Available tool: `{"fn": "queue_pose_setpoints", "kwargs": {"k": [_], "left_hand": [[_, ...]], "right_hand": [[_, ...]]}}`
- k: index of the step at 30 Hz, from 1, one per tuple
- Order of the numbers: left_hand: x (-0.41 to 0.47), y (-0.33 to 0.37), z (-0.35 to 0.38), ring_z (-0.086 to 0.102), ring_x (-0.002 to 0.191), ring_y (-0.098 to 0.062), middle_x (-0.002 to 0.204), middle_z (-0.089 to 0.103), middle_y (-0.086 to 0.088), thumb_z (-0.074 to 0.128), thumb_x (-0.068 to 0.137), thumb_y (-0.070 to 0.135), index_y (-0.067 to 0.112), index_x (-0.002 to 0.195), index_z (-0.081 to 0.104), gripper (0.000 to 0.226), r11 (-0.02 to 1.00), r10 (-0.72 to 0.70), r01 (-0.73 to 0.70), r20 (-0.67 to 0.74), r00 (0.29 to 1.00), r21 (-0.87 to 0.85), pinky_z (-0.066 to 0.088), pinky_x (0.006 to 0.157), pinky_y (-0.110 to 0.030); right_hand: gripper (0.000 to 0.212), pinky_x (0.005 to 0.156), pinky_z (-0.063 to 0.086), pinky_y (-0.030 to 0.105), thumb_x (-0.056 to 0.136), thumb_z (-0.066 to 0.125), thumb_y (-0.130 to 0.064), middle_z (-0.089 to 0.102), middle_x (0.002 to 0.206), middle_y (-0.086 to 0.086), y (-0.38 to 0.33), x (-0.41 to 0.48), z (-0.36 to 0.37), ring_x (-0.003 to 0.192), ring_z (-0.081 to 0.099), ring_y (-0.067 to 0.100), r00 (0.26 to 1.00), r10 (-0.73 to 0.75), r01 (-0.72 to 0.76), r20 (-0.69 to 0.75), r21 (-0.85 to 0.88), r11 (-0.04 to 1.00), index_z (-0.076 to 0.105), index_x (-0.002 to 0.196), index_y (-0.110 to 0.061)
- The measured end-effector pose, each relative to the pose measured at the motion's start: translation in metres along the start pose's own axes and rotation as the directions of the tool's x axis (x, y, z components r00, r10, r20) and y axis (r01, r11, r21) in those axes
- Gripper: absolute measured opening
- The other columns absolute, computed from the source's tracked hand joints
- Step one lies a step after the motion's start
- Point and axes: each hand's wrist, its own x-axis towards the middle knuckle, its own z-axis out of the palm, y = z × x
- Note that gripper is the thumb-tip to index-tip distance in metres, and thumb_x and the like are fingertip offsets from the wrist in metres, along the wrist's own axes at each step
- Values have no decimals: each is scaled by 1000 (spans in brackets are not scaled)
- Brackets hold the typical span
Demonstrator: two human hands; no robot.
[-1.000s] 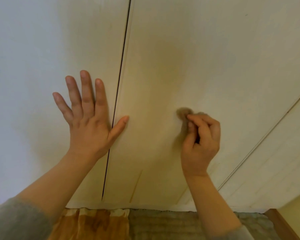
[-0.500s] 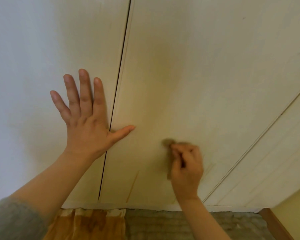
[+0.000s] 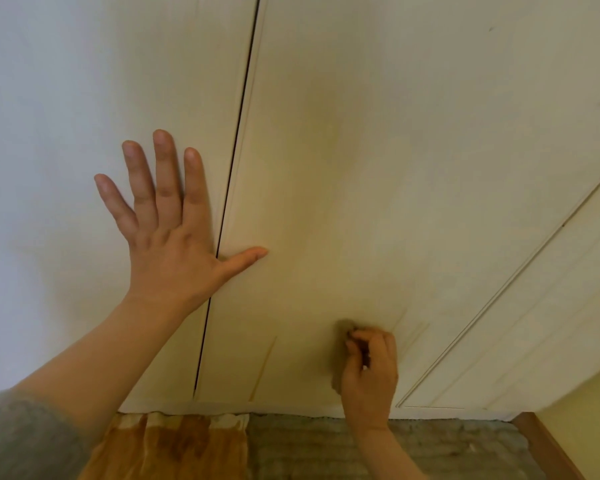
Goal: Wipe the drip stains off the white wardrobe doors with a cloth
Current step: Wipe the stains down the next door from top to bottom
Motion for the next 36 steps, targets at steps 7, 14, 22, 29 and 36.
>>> {"fn": "queue_pose_setpoints", "kwargs": {"k": [7,14,22,29,36], "left_hand": [[0,2,1,3,140,-61,156,7,-37,45,73,92,1,153,3,128,1000,-1,1,-4,1000,6,-25,109,-52],[0,0,2,2,140,-60,157,7,-37,43,74,92,0,153,3,128,1000,1,-1,-11,1000,8,-24,110,-53],[1,-1,2,3,139,-61,155,9,-39,45,74,92,-2,152,6,128,1000,8,-9,-36,999,-7,-24,109,-53],[0,0,5,6,138,-61,154,13,-39,46,74,91,-3,151,10,128,1000,17,-17,-51,999,-1,-21,110,-54],[0,0,2,5,139,-61,155,12,-39,45,75,91,-2,152,10,126,1000,18,-18,-48,999,7,-20,110,-56]], "right_hand": [[10,69,49,28,92,64,-9,56,100,2,-82,110,-3,84,57,20,899,-64,157,-434,182,971,63,101,-4],[16,69,37,10,97,49,-21,46,100,4,-18,61,17,85,44,8,907,91,-78,-412,47,996,51,103,-6],[9,79,49,21,98,55,-14,54,104,3,-19,54,-3,87,51,9,764,466,-377,-446,279,883,54,106,-10],[22,75,46,23,98,52,-20,53,106,5,-29,93,6,93,56,24,804,228,-158,-549,173,972,55,110,-1],[8,71,54,21,99,54,-13,57,101,-2,-11,40,-11,80,55,-2,790,476,-394,-388,273,877,53,107,-11]]}}
